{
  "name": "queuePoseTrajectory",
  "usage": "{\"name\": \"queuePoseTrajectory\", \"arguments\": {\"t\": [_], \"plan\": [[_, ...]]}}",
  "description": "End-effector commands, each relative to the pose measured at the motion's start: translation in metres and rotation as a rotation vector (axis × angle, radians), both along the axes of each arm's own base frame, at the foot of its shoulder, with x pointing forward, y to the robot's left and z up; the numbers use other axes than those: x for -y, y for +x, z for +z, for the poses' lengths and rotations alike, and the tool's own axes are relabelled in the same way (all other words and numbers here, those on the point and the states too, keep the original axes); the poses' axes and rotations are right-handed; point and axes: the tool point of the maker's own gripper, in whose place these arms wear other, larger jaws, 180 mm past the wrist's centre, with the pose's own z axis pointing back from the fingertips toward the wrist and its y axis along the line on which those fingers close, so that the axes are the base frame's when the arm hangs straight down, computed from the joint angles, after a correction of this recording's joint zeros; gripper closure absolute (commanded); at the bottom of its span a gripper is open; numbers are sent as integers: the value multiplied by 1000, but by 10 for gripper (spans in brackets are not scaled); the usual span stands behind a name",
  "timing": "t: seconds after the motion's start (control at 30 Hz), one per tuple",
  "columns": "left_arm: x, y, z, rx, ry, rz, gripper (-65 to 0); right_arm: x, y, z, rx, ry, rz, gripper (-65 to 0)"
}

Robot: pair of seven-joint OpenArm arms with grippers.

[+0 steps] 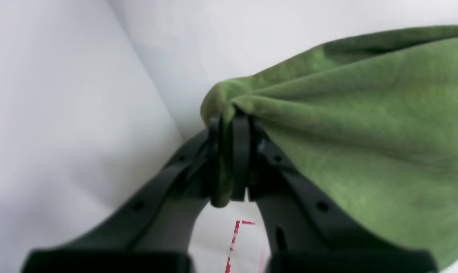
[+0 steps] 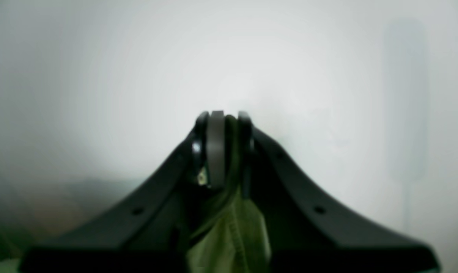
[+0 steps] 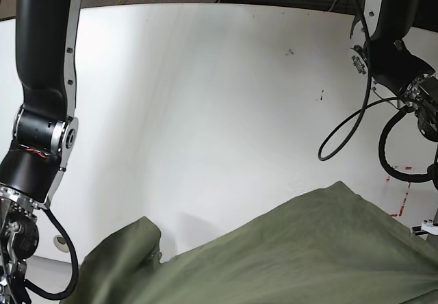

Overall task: Layout the t-shirt on the table in an organized manner, then fold the t-shirt properly
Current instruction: 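Lift the shirt with both grippers, spread apart, and lay it flat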

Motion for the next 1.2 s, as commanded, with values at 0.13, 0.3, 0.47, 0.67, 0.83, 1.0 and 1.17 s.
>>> {"name": "queuePoseTrajectory", "arguments": {"t": [0.13,0.3,0.47,0.67,0.83,1.0,1.17], "plan": [[-1,-4,16,52,13,3,0,9,-7,10,43,-3,-21,0],[-1,-3,0,12,10,3,0,17,-12,-16,12,-1,-37,0],[0,-5,-28,-56,9,0,0,25,-20,-54,-52,11,-52,0],[-8,-19,-83,-185,-8,20,0,24,-40,-124,-152,-5,-63,0],[-17,-44,-134,-297,-49,9,0,20,-61,-176,-226,5,-47,0],[-30,-77,-178,-408,-69,18,0,19,-87,-228,-313,26,-34,0],[-40,-108,-213,-523,-61,36,0,18,-115,-285,-433,16,-39,0]]}}
